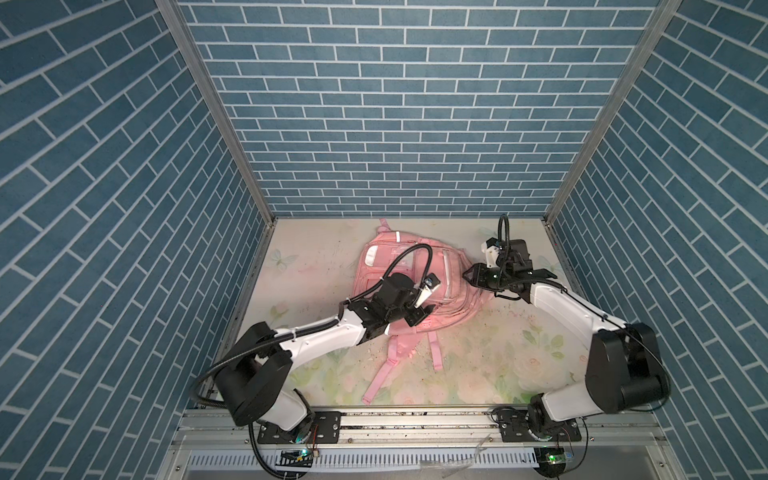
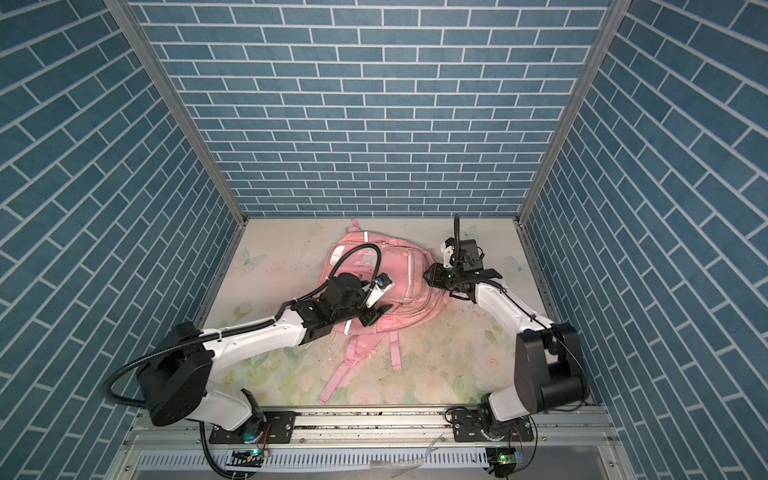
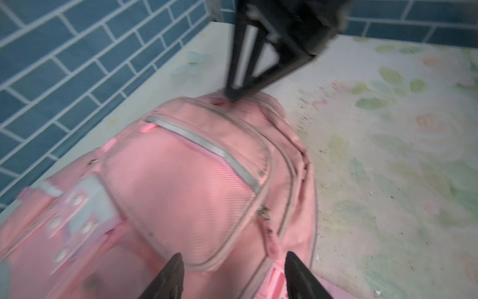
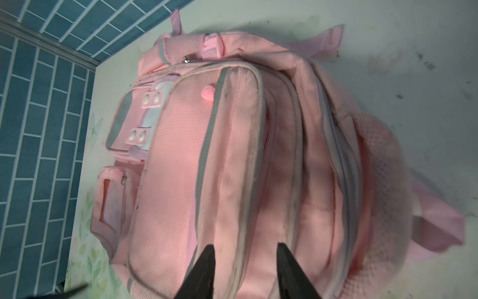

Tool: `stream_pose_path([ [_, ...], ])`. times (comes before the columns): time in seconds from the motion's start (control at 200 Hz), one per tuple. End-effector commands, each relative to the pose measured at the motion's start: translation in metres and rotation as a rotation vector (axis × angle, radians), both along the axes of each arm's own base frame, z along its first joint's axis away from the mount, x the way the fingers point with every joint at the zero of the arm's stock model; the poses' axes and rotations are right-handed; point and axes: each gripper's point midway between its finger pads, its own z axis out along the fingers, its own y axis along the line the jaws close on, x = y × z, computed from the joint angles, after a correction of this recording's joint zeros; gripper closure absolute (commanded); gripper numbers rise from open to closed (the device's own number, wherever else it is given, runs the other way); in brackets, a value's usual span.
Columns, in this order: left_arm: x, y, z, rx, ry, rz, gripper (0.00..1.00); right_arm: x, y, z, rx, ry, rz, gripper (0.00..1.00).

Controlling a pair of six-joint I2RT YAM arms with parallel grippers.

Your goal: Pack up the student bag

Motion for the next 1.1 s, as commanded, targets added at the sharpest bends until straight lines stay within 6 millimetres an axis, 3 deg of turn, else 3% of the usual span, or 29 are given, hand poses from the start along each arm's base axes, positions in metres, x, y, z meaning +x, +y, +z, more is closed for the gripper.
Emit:
stream_pose_path([
  [0.0, 0.018, 0.024, 0.045, -0.183, 0.029, 0.173, 0.36, -0.028, 0.001, 0.003, -0.004, 0.038, -0.072, 0.57],
  [0.19, 0.043, 0.060, 0.057, -0.315, 0.175, 0.415, 0.35, -0.075, 0.054, -0.016, 0.049, 0.152, -0.012, 0.56],
  [0.42, 0.051, 0.071, 0.042, -0.446, 0.384, 0.537, 0.31, -0.087, 0.085, -0.034, -0.019, 0.222, 0.048, 0.53],
  [0.64, 0.047, 0.080, 0.016, -0.516, 0.537, 0.624, 0.29, -0.095, 0.091, -0.047, -0.042, 0.258, 0.038, 0.52],
  [0.87, 0.042, 0.076, -0.001, -0.571, 0.648, 0.664, 0.29, -0.088, 0.093, -0.052, -0.063, 0.241, 0.024, 0.56],
  [1.095, 0.038, 0.070, -0.016, -0.638, 0.761, 0.717, 0.29, -0.080, 0.099, -0.054, -0.074, 0.215, 0.037, 0.66],
])
